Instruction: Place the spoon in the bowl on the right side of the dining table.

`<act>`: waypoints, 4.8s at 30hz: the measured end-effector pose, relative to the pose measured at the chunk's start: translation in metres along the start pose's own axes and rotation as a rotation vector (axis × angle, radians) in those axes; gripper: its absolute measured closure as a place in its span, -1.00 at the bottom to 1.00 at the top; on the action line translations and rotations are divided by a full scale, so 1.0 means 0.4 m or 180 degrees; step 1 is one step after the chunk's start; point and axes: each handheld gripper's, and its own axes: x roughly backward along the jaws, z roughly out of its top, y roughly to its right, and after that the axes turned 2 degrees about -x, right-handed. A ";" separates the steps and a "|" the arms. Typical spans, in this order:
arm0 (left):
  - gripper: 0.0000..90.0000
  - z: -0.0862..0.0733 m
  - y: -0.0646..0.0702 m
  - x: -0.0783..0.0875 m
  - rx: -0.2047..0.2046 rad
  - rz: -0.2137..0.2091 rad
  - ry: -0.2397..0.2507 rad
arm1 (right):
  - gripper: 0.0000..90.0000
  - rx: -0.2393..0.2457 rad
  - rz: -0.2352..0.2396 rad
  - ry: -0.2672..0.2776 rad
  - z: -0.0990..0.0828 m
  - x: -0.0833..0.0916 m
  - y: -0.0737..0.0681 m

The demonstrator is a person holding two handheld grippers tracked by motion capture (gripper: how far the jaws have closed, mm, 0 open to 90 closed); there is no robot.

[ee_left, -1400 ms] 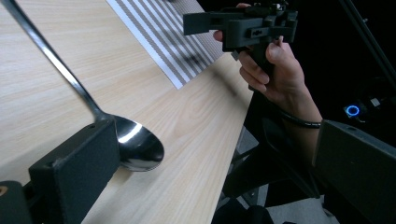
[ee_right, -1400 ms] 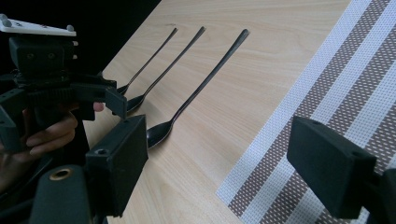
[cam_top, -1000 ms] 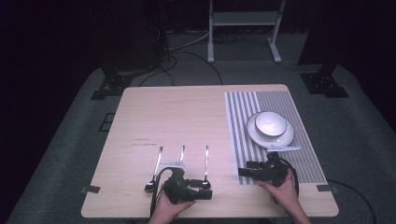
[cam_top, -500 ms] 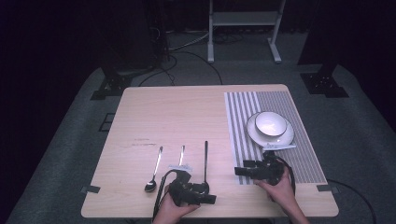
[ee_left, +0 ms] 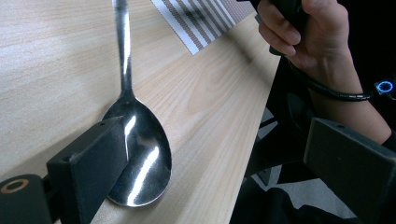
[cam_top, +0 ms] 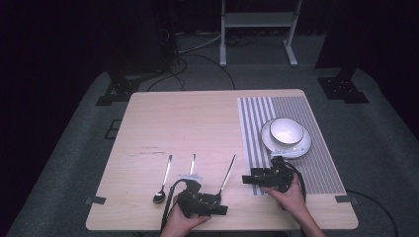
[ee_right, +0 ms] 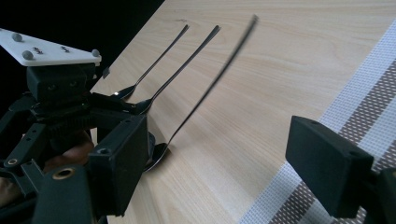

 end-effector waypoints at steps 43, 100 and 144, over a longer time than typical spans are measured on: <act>-0.89 0.000 0.001 0.004 -0.0051 -0.0024 0.0055 | 0.96 -0.0408 0.0646 -0.0092 0.042 -0.050 0.029; -0.90 0.010 0.018 0.049 -0.0130 0.0044 0.0203 | 0.98 -0.0409 0.0097 0.0186 0.227 0.123 0.050; -0.90 0.010 0.018 0.048 -0.0132 0.0058 0.0221 | 0.98 -0.0586 -0.0226 0.0630 0.297 0.294 0.103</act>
